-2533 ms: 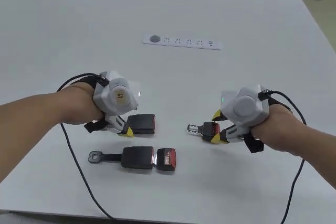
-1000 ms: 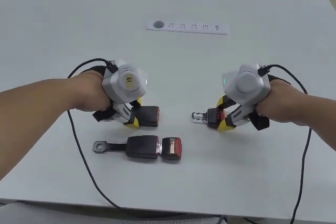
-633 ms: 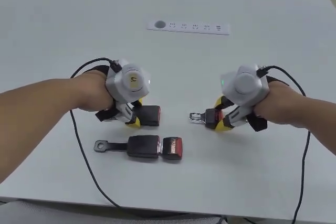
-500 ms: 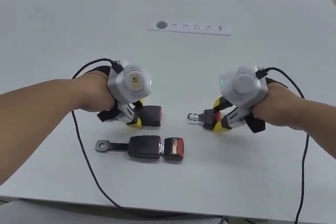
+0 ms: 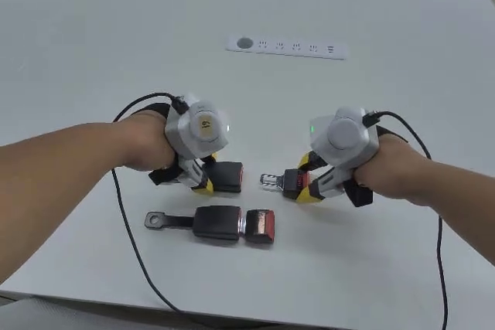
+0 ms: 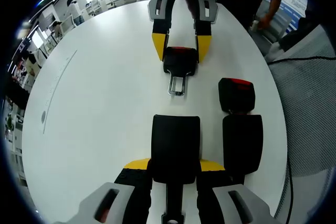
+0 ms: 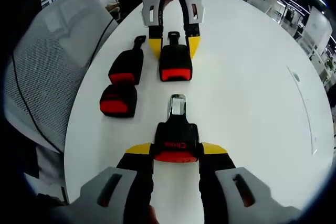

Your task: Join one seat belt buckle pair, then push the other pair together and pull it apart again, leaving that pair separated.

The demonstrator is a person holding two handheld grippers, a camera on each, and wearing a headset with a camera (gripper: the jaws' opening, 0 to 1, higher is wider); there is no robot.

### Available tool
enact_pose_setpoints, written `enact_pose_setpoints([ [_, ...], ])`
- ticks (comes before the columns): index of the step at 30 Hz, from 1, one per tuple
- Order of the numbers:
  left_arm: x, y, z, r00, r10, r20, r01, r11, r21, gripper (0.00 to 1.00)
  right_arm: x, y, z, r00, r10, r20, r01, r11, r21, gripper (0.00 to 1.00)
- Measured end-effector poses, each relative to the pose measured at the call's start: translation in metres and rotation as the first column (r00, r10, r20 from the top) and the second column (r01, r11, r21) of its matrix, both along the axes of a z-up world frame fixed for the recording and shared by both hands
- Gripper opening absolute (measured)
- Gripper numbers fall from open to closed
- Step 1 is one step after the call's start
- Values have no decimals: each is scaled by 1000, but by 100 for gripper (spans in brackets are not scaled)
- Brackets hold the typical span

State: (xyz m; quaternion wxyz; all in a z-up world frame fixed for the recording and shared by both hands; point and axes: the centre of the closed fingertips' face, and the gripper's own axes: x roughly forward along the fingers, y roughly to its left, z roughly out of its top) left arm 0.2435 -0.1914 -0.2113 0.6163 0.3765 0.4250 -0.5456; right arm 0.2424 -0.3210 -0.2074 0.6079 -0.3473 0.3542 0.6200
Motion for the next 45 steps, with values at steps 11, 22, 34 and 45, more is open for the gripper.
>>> enact_pose_setpoints([
  [11, 1, 0, -1, 1000, 1, -3, -1, 1000, 5, 33, -3, 27, 3, 1000, 10, 16, -10, 1000, 5, 31],
  [22, 1, 1, -1, 1000, -2, 0, 2, 1000, 11, 33, 0, 34, 4, 998, 39, 52, -39, 999, 1, 31],
  [34, -1, -3, -1, 1000, -27, 10, 27, 1000, 0, 32, 1, 44, 5, 997, 42, 70, -43, 999, 11, 30],
  [45, 1, -3, -1, 998, -58, 17, 58, 998, -2, 31, 2, 46, 4, 999, 21, 25, -22, 1000, 13, 28],
])
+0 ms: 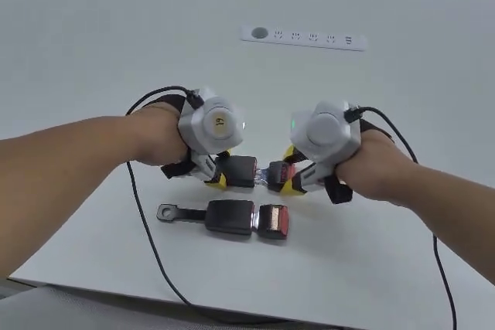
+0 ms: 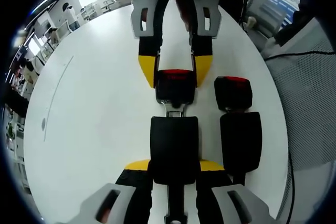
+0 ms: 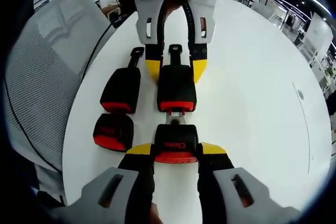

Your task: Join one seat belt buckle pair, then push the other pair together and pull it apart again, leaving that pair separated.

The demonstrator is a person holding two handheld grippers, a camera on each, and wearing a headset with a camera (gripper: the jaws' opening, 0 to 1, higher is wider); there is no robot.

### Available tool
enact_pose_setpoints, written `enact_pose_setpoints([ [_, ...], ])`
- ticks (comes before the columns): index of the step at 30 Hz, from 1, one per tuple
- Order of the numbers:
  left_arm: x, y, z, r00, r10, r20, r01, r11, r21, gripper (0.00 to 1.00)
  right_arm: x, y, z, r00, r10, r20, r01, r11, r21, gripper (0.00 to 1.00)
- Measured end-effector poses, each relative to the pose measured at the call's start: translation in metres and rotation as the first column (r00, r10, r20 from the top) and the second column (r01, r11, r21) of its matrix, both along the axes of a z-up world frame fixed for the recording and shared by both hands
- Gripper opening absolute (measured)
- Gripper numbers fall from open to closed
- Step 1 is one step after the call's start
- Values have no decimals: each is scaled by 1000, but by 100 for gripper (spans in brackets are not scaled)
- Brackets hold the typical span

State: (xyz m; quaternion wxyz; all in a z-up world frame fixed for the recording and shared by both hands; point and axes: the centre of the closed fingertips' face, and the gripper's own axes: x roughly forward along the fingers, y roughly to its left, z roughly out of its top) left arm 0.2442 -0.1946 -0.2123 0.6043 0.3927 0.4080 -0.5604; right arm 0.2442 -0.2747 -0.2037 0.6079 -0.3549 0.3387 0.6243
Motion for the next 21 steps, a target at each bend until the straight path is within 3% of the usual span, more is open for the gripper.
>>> enact_pose_setpoints([
  [9, 0, 1, 0, 1000, 5, 5, -4, 999, -35, 31, 0, 2, -2, 1000, -3, 7, 3, 1000, 4, 28],
  [15, -1, -2, 0, 1000, -10, -3, 10, 1000, -7, 31, -1, 11, -3, 1000, 0, 18, -1, 1000, 17, 29],
  [21, -2, -2, 1, 1000, -13, 0, 13, 1000, -15, 31, -2, 12, -2, 1000, -5, 15, 5, 1000, 28, 28],
])
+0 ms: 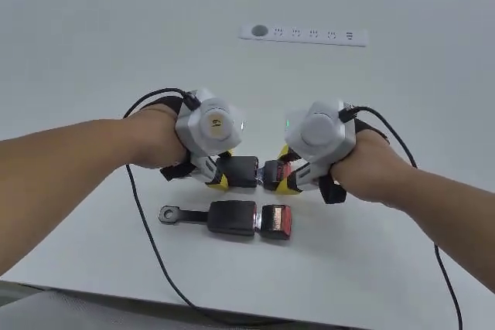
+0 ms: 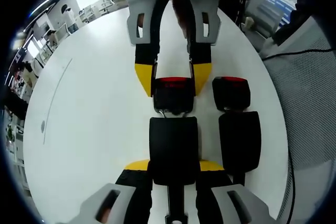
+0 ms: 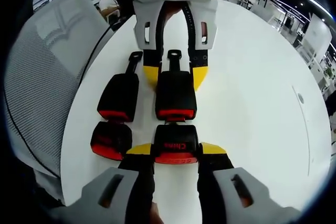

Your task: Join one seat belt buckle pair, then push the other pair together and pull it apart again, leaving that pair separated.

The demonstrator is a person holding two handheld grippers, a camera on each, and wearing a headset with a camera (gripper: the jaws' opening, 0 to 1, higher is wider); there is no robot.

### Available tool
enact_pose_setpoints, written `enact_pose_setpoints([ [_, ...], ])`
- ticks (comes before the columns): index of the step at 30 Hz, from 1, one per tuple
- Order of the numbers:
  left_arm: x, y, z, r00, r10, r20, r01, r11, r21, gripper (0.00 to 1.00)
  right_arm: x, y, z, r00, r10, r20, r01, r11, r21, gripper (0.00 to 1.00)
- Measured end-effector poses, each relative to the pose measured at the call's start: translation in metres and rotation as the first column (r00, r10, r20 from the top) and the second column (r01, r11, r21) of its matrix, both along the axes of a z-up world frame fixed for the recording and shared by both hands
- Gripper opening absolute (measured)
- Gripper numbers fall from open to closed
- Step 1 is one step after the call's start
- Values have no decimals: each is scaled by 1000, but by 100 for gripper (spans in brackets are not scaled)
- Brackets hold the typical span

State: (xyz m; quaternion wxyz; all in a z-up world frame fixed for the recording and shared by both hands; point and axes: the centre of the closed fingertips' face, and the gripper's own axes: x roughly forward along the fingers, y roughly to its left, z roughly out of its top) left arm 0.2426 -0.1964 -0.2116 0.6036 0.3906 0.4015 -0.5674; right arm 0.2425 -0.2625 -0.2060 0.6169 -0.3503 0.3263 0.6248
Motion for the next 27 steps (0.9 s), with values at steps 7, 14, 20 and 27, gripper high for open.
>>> enact_pose_setpoints([
  [7, 0, 1, 0, 1000, 6, 5, -6, 1000, 12, 31, -1, 1, 1, 1000, -4, 3, 4, 1000, -6, 28],
  [14, -1, 1, 1, 1000, 9, -2, -9, 1000, 26, 31, 0, 0, 0, 1000, 2, -1, -2, 1000, -6, 29],
  [20, 0, 2, 0, 1000, 12, -3, -12, 999, 31, 31, -1, -1, 0, 1000, 7, -5, -7, 1000, -13, 29],
  [27, 1, 3, -1, 1000, 22, -6, -22, 999, 30, 31, -2, -3, 0, 1000, 11, -6, -11, 999, -37, 30],
])
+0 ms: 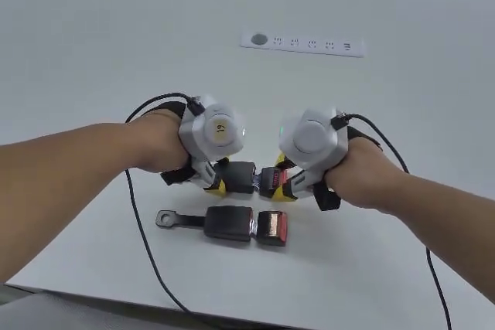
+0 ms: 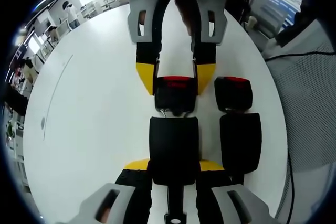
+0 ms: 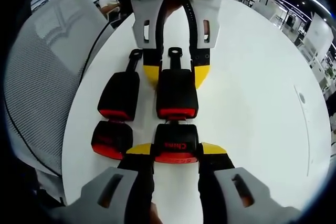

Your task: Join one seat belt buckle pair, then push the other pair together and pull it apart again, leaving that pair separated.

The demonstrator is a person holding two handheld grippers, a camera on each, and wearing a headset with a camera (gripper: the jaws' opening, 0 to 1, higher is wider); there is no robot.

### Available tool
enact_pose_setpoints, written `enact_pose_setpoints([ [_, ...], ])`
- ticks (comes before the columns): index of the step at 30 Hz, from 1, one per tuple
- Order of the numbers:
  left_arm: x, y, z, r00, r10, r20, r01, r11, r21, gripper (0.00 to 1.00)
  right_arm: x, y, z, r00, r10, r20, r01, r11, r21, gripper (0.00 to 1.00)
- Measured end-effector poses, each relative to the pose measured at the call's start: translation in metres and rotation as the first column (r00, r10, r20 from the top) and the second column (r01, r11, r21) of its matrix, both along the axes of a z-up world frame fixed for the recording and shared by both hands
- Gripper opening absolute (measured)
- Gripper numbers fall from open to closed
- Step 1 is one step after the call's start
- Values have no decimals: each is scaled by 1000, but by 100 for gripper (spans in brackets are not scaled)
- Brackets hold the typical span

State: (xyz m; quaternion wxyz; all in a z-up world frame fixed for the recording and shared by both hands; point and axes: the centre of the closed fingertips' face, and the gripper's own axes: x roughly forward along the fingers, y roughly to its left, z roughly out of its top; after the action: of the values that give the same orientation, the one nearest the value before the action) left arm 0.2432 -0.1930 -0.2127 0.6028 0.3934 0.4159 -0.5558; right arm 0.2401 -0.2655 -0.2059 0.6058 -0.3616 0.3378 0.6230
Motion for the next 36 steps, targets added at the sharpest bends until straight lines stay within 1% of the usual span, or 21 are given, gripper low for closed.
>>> enact_pose_setpoints([
  [2, 0, 0, 0, 1000, 4, -1, -4, 1000, 1, 31, -1, -2, 0, 1000, 6, 5, -6, 1000, -19, 30],
  [4, 0, 0, 0, 1000, 9, 0, -9, 1000, 2, 31, -1, -5, 0, 1000, 9, 7, -9, 1000, -22, 30],
  [5, 0, 0, 0, 1000, 10, 0, -10, 1000, 2, 31, 1, -8, -1, 1000, 6, 7, -6, 1000, -29, 30],
  [8, 0, 0, 0, 1000, 13, 0, -13, 1000, -1, 31, 0, -12, 0, 1000, -9, -6, 9, 1000, -12, 30],
  [10, -1, 0, -1, 1000, 13, 0, -13, 1000, -3, 31, 0, -12, 0, 1000, -4, -1, 4, 1000, -6, 30],
  [13, -2, 0, 0, 1000, 10, -2, -10, 1000, -15, 31, -1, -12, 0, 1000, 8, -6, -8, 1000, 5, 31],
  [17, -1, 0, 0, 1000, 12, -1, -12, 1000, -16, 31, -1, -23, -1, 1000, 6, -21, -6, 1000, -7, 31],
  [19, -1, 0, 0, 1000, 12, -1, -12, 1000, -8, 31, 4, -30, -1, 1000, 0, -23, -1, 1000, -9, 31],
  [22, -1, 0, 0, 1000, 15, -2, -15, 1000, 2, 31, 2, -40, 0, 1000, -9, -17, 8, 1000, -22, 31],
  [24, -1, -1, 0, 1000, 15, -2, -15, 1000, 7, 31, 5, -47, 0, 1000, -16, -15, 16, 999, -31, 31],
  [26, -1, 0, 1, 1000, 14, 0, -14, 1000, 8, 31, 5, -59, -1, 1000, -27, -10, 26, 998, -48, 31],
  [29, -2, 0, 1, 1000, 17, 0, -17, 1000, 0, 32, 9, -77, -1, 999, -46, -6, 46, 997, -70, 32],
  [31, -3, 0, 1, 1000, 12, -1, -12, 1000, -5, 32, 4, -85, -2, 999, -53, -12, 52, 996, -73, 32],
  [34, -5, -1, 1, 1000, 19, -2, -19, 1000, -7, 32, 1, -97, -2, 999, -36, 1, 36, 996, -85, 32],
  [36, -6, -2, 2, 1000, 21, 0, -21, 1000, 2, 32, 0, -104, -1, 999, -31, 13, 32, 995, -97, 32],
])
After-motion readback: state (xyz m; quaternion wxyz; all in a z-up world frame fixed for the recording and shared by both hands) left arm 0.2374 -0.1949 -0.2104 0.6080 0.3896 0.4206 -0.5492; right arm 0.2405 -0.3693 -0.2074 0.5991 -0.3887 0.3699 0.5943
